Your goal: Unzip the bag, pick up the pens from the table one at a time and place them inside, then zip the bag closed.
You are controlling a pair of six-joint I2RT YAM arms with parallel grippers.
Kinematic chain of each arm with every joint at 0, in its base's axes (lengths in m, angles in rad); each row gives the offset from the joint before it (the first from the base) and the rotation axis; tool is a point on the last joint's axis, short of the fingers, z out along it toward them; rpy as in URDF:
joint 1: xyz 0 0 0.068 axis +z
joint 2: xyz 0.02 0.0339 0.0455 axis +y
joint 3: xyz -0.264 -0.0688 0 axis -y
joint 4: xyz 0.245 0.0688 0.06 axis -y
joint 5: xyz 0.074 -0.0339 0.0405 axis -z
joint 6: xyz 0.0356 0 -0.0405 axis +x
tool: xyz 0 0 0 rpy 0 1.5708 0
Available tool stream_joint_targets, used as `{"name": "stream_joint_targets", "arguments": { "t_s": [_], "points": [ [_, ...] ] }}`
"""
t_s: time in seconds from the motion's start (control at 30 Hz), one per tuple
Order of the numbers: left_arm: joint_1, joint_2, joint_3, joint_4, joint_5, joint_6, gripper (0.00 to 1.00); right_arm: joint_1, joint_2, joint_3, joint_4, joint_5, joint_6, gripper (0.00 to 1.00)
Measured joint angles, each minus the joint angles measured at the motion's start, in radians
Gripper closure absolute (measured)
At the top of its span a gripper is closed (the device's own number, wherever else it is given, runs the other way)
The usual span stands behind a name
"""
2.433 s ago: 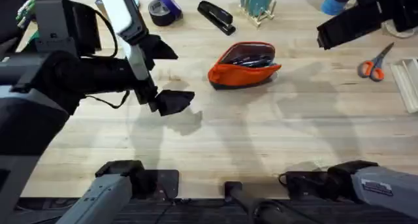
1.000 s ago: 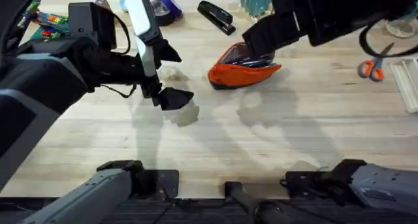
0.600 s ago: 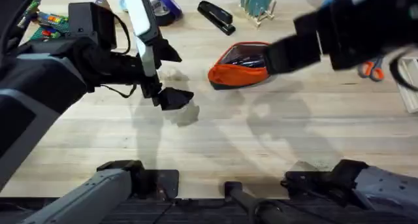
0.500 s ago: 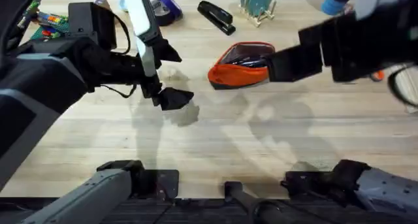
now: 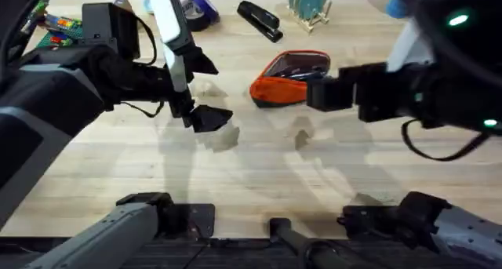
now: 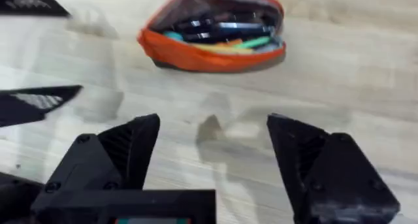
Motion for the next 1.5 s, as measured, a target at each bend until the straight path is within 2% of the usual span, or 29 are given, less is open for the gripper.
{"name": "stream_joint_targets", "arguments": {
  "t_s": [0.2, 0.5, 0.67, 1.1, 1.27, 1.5],
  "points": [
    [0.0, 0.0, 0.0, 0.0, 0.0, 0.0, 0.008, 0.02, 0.06, -0.026, 0.016, -0.002, 0.012, 0.005],
    [0.0, 0.0, 0.0, 0.001, 0.0, 0.0, 0.008, 0.129, 0.198, -0.029, 0.061, 0.033, 0.015, 0.005],
    [0.0, 0.0, 0.0, 0.001, 0.0, 0.0, 0.007, 0.161, 0.245, -0.03, 0.152, 0.065, 0.011, 0.005],
    [0.0, 0.0, 0.0, 0.002, 0.0, 0.0, 0.007, 0.164, 0.351, -0.042, 0.338, 0.06, -0.016, 0.005],
    [0.0, 0.0, 0.0, 0.002, 0.0, 0.0, 0.008, 0.164, 0.356, -0.09, 0.423, 0.053, 0.035, 0.005],
    [0.0, 0.0, 0.0, 0.002, 0.0, 0.0, 0.008, 0.164, 0.375, -0.102, 0.445, 0.05, 0.126, 0.005]
  ]
}}
